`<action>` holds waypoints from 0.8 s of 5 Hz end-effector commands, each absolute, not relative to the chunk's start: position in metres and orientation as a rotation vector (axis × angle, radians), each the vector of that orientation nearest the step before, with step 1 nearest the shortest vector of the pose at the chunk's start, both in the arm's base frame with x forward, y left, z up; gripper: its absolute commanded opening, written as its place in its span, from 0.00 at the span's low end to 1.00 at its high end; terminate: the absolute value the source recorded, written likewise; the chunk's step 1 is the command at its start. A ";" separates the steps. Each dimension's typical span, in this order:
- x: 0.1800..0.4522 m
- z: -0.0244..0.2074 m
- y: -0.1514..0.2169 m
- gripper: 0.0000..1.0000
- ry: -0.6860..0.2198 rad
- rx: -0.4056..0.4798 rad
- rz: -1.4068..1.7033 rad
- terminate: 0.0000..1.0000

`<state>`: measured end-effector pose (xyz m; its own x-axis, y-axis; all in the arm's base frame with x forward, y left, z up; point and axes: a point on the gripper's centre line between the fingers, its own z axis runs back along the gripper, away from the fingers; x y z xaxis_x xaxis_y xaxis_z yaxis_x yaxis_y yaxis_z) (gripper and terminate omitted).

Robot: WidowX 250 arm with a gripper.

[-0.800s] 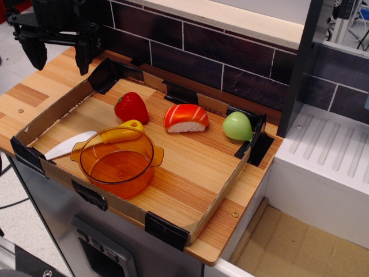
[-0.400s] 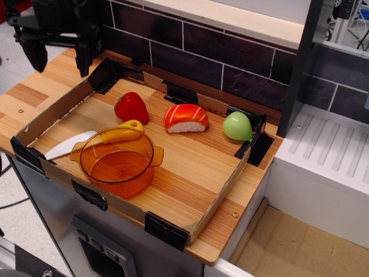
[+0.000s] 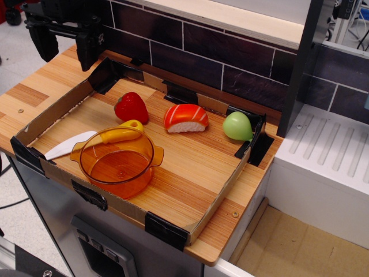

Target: Put sushi in pot

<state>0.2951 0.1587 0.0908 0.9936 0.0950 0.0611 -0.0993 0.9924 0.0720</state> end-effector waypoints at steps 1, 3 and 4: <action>0.324 0.115 0.125 1.00 -0.064 0.143 -0.398 0.00; 0.330 0.101 0.096 1.00 -0.058 0.015 -0.796 0.00; 0.330 0.090 0.082 1.00 -0.059 -0.030 -0.830 0.00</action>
<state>0.3352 0.0809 0.0779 0.6844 -0.7273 0.0515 0.7290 0.6836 -0.0351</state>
